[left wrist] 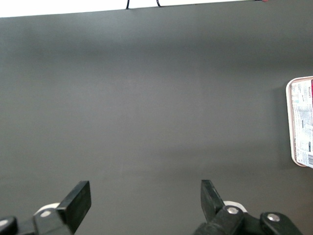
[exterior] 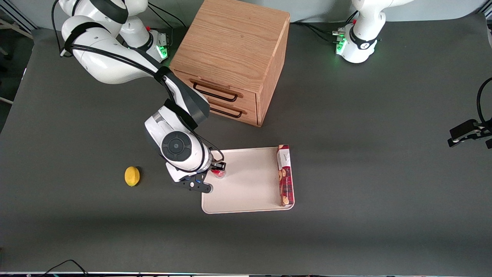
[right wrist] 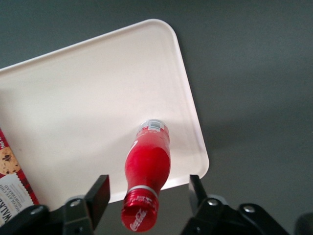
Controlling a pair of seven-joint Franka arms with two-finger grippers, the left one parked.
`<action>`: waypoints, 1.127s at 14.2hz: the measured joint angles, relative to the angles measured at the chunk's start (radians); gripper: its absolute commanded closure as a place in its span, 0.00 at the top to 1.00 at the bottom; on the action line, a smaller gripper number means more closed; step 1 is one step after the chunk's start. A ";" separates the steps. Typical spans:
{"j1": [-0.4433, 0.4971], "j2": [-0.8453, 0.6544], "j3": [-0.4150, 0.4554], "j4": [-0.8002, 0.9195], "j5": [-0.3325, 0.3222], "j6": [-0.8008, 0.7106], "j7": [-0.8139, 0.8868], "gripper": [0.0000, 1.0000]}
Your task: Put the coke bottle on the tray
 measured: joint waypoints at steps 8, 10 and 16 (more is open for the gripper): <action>-0.221 -0.502 -0.044 0.043 0.186 -0.520 -0.530 1.00; -0.219 -0.636 -0.243 -0.014 0.283 -0.569 -0.717 1.00; -0.225 -0.949 -0.514 -0.559 0.352 -0.243 -0.878 1.00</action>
